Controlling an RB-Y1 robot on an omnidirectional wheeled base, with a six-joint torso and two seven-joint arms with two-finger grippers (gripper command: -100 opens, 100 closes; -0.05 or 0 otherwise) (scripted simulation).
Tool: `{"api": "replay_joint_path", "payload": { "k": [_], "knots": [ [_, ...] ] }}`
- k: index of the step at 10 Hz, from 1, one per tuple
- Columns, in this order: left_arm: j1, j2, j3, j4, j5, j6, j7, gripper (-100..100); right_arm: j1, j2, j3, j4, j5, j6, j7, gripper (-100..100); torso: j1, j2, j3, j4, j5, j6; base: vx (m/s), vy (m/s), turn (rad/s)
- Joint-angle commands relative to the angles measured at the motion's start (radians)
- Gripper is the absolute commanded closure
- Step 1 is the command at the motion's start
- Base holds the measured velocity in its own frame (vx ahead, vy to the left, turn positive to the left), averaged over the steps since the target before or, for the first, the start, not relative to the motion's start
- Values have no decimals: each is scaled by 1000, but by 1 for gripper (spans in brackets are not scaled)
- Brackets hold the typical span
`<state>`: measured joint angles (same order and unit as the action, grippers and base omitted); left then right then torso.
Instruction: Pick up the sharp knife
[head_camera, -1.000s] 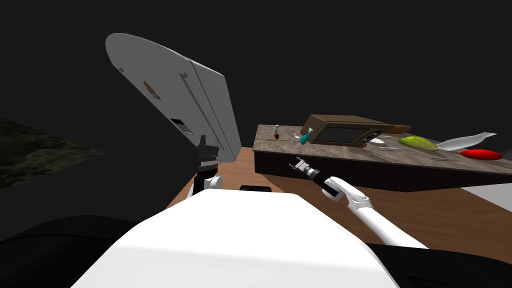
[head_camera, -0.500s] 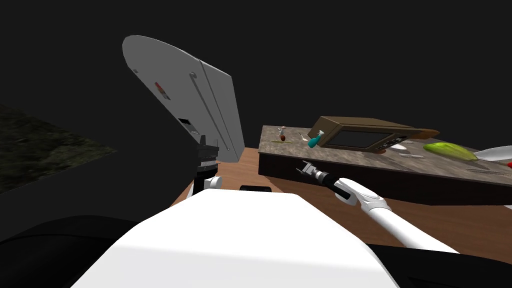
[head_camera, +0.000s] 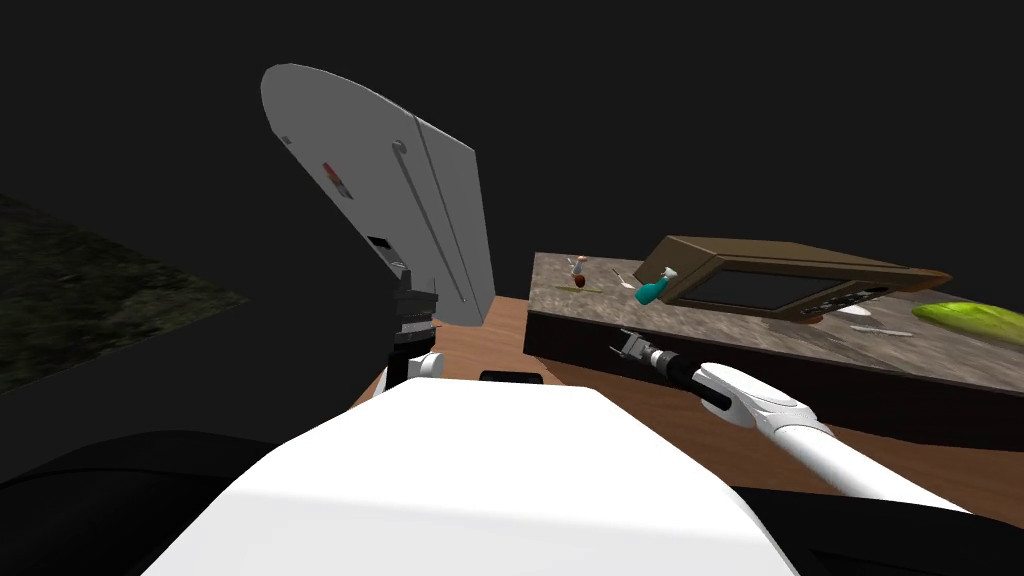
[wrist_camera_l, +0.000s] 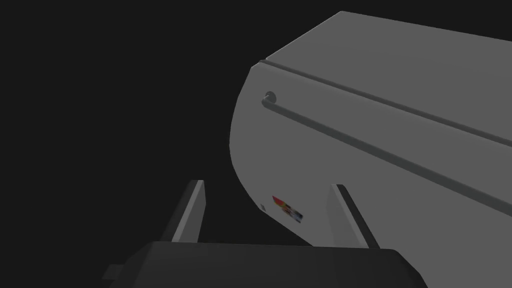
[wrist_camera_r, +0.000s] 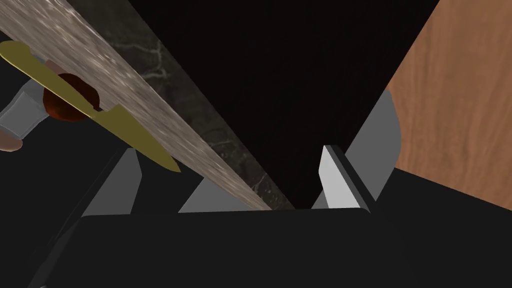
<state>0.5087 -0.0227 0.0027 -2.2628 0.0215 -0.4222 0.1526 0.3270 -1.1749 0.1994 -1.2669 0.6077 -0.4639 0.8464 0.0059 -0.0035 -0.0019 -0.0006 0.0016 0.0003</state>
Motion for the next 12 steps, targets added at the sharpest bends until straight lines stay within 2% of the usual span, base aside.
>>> {"api": "replay_joint_path", "payload": {
  "k": [1, 2, 3, 4, 5, 6, 7, 8, 9, 10, 11, 12],
  "knots": [
    [0, 0, 0, 0, 0, 0, 0, 0, 1, -47, 16, 50, 3, -6, 20, -100, 0, 0, 0, 0, 0, 0, 96, 137, 124],
    [0, 0, 0, 0, 0, 0, 0, 0, 1, -47, 16, 65, 3, -6, 20, -100, 3, -2, -1, 0, 0, -1, 87, 117, 53],
    [0, 0, 0, 0, 0, 0, 0, 0, 4, -82, 28, 102, 5, -11, 38, -100, 2, -1, -1, 0, 1, 0, 92, 104, 92],
    [0, 0, 0, 0, 0, 0, 0, 0, 4, -82, 28, 117, 5, -11, 38, -100, 2, -2, -1, 0, 1, 0, 98, 78, 57],
    [0, 0, 0, 0, 0, 0, 0, 0, 7, -115, 38, 147, 4, -16, 56, -100, 0, -2, -1, 0, 0, 0, 94, 99, 108],
    [0, 0, 0, 0, 0, 0, 0, 0, 7, -115, 38, 173, 4, -16, 56, -100, 1, -2, -1, 0, 0, -1, 91, 96, 70],
    [0, 0, 0, 0, 0, 0, 0, 0, 11, -146, 49, 196, 2, -21, 71, -100, 1, -2, -1, 0, 0, 0, 121, 113, 114],
    [0, 0, 0, 0, 0, 0, 0, 0, 11, -146, 49, 223, 2, -21, 71, -100, 2, -3, -2, -1, 0, -1, 128, 80, 63],
    [0, 0, 0, 0, 0, 0, 0, 0, 16, -175, 59, 248, -1, -27, 85, -100, 0, -3, -2, -1, 0, 0, 147, 103, 91],
    [0, 0, 0, 0, 0, 0, 0, 0, 22, -201, 70, 299, -5, -32, 97, -100, 1, -5, -3, -1, 0, -1, 181, 142, 167],
    [0, 0, 0, 0, 0, 0, 0, 0, 22, -201, 70, 313, -5, -32, 97, -100, 3, -7, -4, -2, 1, -1, 141, 97, 77],
    [0, 0, 0, 0, 0, 0, 0, 0, 28, -223, 81, 353, -9, -37, 107, -100, 2, -5, -3, -1, 1, 0, 156, 68, 107]
  ]
}}
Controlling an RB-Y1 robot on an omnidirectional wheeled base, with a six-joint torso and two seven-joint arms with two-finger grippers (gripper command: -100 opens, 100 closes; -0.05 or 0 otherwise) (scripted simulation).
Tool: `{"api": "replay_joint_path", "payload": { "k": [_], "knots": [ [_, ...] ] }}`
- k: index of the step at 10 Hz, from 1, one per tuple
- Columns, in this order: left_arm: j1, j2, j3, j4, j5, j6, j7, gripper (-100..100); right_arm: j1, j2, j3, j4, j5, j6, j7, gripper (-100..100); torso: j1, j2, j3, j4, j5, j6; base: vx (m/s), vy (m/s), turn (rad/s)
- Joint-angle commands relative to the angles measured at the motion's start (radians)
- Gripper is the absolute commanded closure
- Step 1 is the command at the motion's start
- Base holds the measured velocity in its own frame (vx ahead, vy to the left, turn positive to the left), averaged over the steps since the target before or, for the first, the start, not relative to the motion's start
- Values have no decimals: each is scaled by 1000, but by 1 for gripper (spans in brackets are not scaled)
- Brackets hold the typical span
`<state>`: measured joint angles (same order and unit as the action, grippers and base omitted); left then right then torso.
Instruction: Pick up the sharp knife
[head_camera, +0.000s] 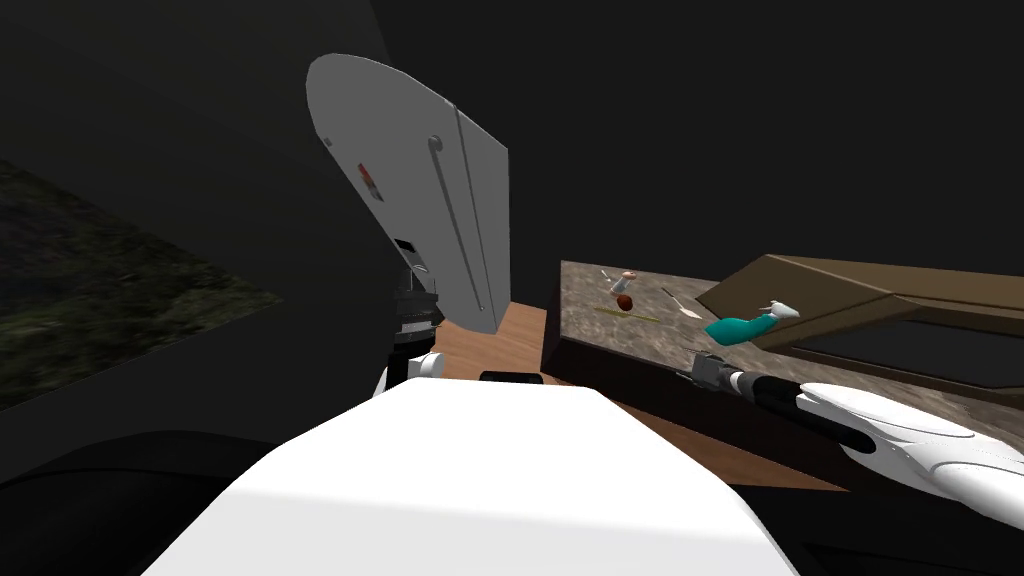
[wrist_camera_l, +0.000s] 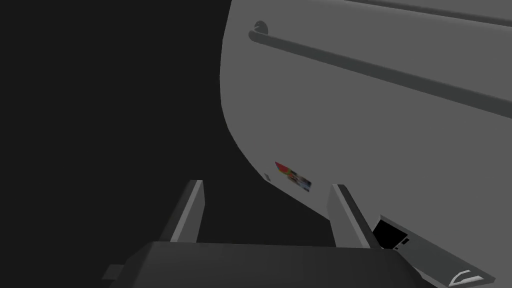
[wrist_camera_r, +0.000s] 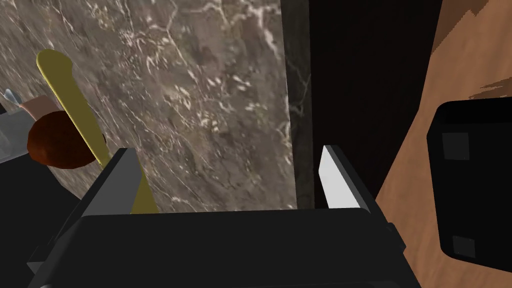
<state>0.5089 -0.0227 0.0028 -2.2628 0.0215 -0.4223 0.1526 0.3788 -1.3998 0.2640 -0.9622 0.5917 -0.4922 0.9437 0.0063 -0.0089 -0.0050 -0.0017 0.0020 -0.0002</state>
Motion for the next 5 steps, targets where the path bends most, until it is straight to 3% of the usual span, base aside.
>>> {"api": "replay_joint_path", "payload": {
  "k": [1, 3, 5],
  "knots": [
    [0, 0, 0, 0, 0, 0, 0, 0, -24, 2, 17, 48, 7, -8, 10, -100, 0, 0, 0, 0, 0, 0, 110, 60, 57],
    [0, 0, 0, 0, 0, 0, 0, 0, -18, -16, 28, 84, 2, -13, 19, -100, -1, 2, 1, 0, -1, 0, 124, 62, 103],
    [0, 0, 0, 0, 0, 0, 0, 0, -5, -38, 51, 142, -10, -23, 33, -100, 0, 0, 0, 0, -1, 0, 202, 76, 151]
  ]
}}
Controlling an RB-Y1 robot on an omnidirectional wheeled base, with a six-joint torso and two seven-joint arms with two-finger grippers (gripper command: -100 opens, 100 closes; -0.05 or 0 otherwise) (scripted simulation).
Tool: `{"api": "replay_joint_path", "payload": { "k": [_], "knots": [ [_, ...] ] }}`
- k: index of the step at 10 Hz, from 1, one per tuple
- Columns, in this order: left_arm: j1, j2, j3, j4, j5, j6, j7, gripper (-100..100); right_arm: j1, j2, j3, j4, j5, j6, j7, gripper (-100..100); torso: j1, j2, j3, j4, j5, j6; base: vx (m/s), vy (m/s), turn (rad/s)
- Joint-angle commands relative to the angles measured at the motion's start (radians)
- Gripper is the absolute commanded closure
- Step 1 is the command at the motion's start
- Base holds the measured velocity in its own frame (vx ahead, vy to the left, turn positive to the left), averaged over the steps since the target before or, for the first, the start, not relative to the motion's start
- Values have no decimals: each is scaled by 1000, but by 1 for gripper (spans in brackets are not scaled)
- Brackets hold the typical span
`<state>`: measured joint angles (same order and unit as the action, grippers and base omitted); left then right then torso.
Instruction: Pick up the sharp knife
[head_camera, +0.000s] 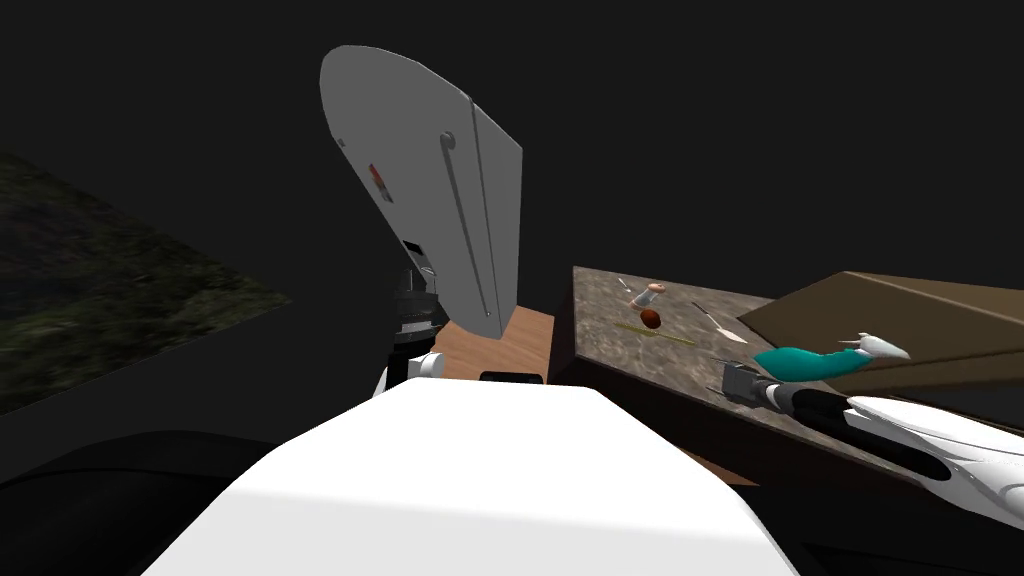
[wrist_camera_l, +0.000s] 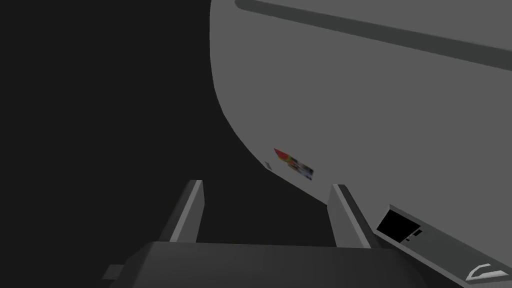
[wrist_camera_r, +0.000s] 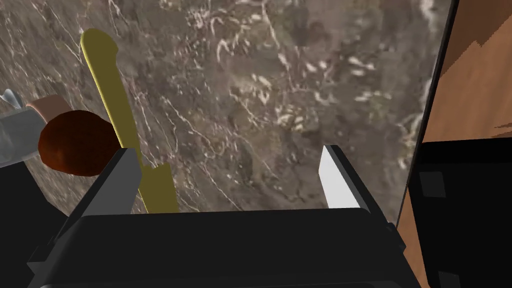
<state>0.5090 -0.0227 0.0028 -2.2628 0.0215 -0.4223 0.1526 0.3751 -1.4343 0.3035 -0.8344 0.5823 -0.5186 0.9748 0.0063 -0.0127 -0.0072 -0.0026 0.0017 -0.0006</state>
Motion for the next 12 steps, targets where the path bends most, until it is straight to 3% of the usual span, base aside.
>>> {"api": "replay_joint_path", "payload": {
  "k": [1, 4, 5, 6, 7, 12],
  "knots": [
    [0, 0, 0, 0, 0, 0, 0, 0, 5, -10, 23, 36, -6, -1, 7, -100, 0, 0, 0, 0, 0, 0, 306, 81, 200],
    [0, 0, 0, 0, 0, 0, 0, 0, 23, -17, 55, 83, -21, -12, 16, -100, -2, -3, -2, -1, -1, 0, 259, 35, 154],
    [0, 0, 0, 0, 0, 0, 0, 0, 13, -8, 45, 89, -17, -18, 24, -100, -2, -2, -1, -1, -1, 0, 103, 4, 42],
    [0, 0, 0, 0, 0, 0, 0, 0, 14, -8, 46, 90, -18, -19, 26, 0, -3, 5, 2, 1, -1, 1, 21, 1, -2],
    [0, 0, 0, 0, 0, 0, 0, 0, 10, -15, 59, 60, -14, 2, 16, -100, -3, 11, 6, 2, -1, 1, 26, -16, -84],
    [0, 0, 0, 0, 0, 0, 0, 0, -8, -50, 127, -82, 4, 106, -34, -100, -7, 13, 7, 3, -2, 2, 38, -49, -116]
  ]
}}
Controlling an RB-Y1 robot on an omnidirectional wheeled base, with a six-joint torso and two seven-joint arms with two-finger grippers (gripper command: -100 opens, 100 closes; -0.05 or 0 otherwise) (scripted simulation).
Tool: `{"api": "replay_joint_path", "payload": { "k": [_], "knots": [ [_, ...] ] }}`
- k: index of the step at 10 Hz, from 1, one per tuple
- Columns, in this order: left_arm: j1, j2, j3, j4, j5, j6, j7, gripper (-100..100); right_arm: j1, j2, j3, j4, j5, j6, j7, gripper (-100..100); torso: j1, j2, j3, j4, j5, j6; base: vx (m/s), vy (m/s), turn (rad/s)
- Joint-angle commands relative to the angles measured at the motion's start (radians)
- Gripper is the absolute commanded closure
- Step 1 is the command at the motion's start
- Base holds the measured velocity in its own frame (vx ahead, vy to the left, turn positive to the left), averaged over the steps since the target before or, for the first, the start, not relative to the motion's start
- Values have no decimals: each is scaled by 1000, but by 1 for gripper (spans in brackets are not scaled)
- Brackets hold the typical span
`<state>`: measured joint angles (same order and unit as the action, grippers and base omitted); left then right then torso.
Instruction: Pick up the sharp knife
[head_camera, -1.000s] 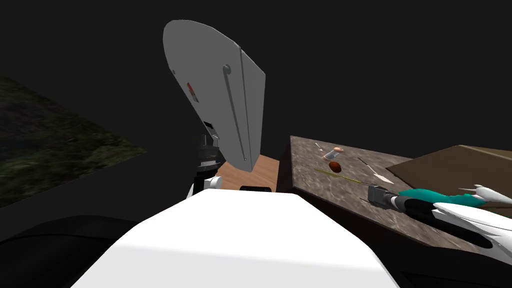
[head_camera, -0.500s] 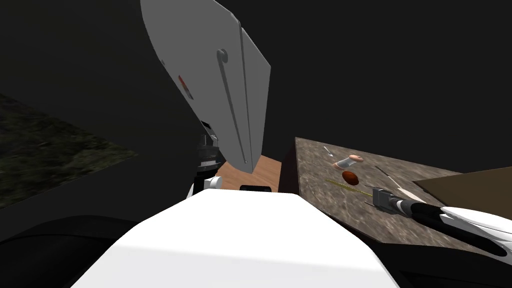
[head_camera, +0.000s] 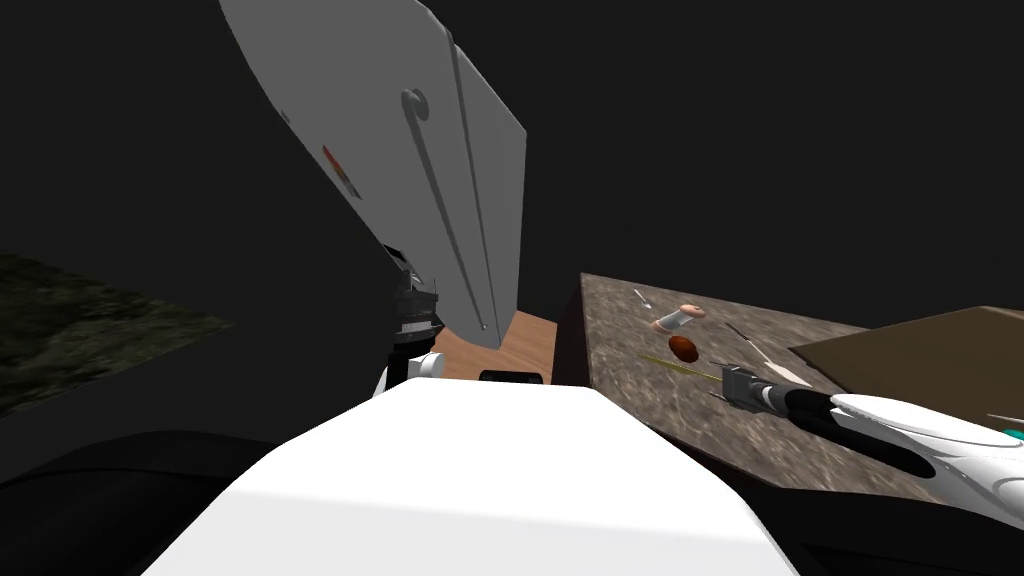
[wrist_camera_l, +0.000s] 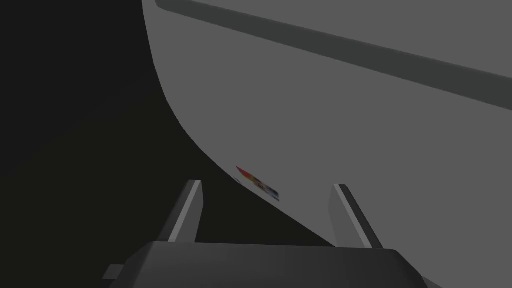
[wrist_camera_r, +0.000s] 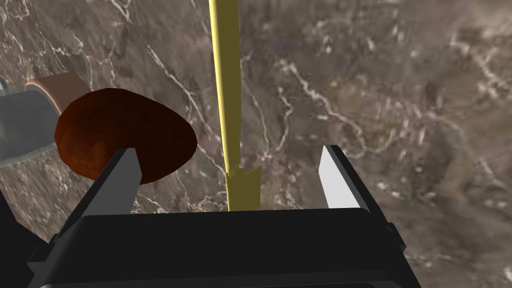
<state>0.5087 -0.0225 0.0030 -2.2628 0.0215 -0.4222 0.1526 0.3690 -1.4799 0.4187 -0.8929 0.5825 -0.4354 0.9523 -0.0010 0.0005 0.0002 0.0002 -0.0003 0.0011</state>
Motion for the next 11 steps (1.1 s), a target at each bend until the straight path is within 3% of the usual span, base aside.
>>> {"api": "replay_joint_path", "payload": {
  "k": [1, 5, 6, 7, 11],
  "knots": [
    [0, 0, 0, 0, 0, 0, 0, 0, -2, -5, 11, -30, 3, 22, -11, -100, 0, 0, 0, 0, 0, 0, 27, -33, -34],
    [0, 0, 0, 0, 0, 0, 0, 0, -17, -33, 65, -149, 18, 106, -51, -100, 1, 1, 0, 0, 0, 0, 35, -36, -114],
    [0, 0, 0, 0, 0, 0, 0, 0, -17, -25, 59, -130, 17, 92, -44, -100, 1, 0, 0, 0, 0, 0, 19, -16, -16],
    [0, 0, 0, 0, 0, 0, 0, 0, -18, -26, 61, -133, 18, 97, -46, 100, 2, 1, 1, 0, 0, 0, 0, 0, 0],
    [0, 0, 0, 0, 0, 0, 0, 0, -18, -28, 61, -132, 19, 99, -43, 100, 2, 4, 2, 1, -1, 1, 0, -1, 3]
  ]
}}
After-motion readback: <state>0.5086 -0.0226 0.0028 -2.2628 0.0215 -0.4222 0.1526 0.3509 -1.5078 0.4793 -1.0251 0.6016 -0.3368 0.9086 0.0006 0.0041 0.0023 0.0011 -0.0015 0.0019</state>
